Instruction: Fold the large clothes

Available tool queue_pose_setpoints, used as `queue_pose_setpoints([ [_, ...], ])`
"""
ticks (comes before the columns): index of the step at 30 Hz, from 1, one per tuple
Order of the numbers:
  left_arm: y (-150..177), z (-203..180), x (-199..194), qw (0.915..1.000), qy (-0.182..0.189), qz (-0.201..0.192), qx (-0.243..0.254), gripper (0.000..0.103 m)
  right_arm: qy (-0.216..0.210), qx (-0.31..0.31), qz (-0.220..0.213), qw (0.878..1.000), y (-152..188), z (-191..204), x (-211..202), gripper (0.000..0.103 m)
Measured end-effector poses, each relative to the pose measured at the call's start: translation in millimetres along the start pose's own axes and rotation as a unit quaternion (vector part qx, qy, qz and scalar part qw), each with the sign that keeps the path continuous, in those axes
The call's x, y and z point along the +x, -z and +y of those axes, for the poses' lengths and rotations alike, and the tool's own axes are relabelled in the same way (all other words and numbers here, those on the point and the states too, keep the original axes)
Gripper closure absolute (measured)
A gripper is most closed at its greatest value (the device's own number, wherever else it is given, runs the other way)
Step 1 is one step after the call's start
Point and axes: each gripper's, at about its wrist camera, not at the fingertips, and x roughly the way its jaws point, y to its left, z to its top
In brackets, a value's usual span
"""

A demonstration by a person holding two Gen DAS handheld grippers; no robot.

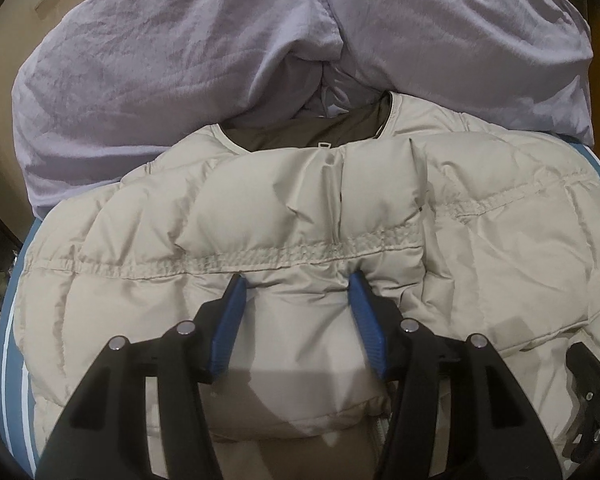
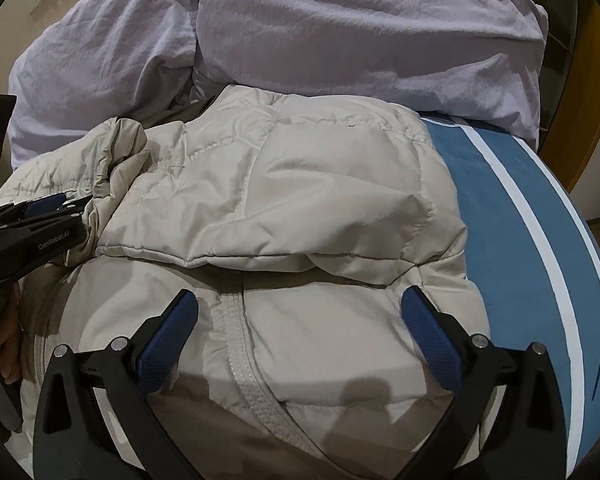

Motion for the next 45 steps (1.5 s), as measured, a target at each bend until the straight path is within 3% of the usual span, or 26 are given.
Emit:
queue_pose_setpoints([
  [3,0.5,1.4,-6.1,1.0000,-0.001,-0.007,-0.001,0.046,0.002,0.000,0.004,1.000,-1.2,-0.6,-1.4,0.001],
  [6,6.6,8.5,-22.0,0.9999,-0.001,-0.016,-0.001,0.033,0.000,0.006,0.003,1.000,-0.7,-4.1,-8.9,0.001],
  [10,22.9,25.7,-48.6,0.9995,0.005,-0.031,0.005,0.029,0.000,0.013,-0.001,1.000,1.7,-13.5,-22.8,0.001],
  [13,42.3,47.2,-68.6,0.9994,0.003,-0.035,0.003,0.028,0.009,0.017,-0.007,1.000,5.5,-24.5,-35.6,0.001],
  [27,170.7,175.1,-140.7,0.9927,0.014,-0.028,-0.117,0.022,0.029,0.035,0.025,0.999,62.8,-88.0,-79.1,0.001],
  [33,216.1,211.7,-151.3,0.9894,0.014,-0.013,-0.144,0.022,0.004,0.059,0.036,0.998,93.6,-112.8,-95.4,0.001],
  [37,236.0,227.2,-152.4,0.9854,0.033,-0.004,-0.167,0.022,-0.012,0.066,0.043,0.997,109.6,-118.7,-101.2,0.002],
  [45,259.5,232.6,-149.7,0.9783,0.077,0.003,-0.192,0.026,-0.066,0.080,0.049,0.993,133.2,-121.9,-107.9,0.021],
])
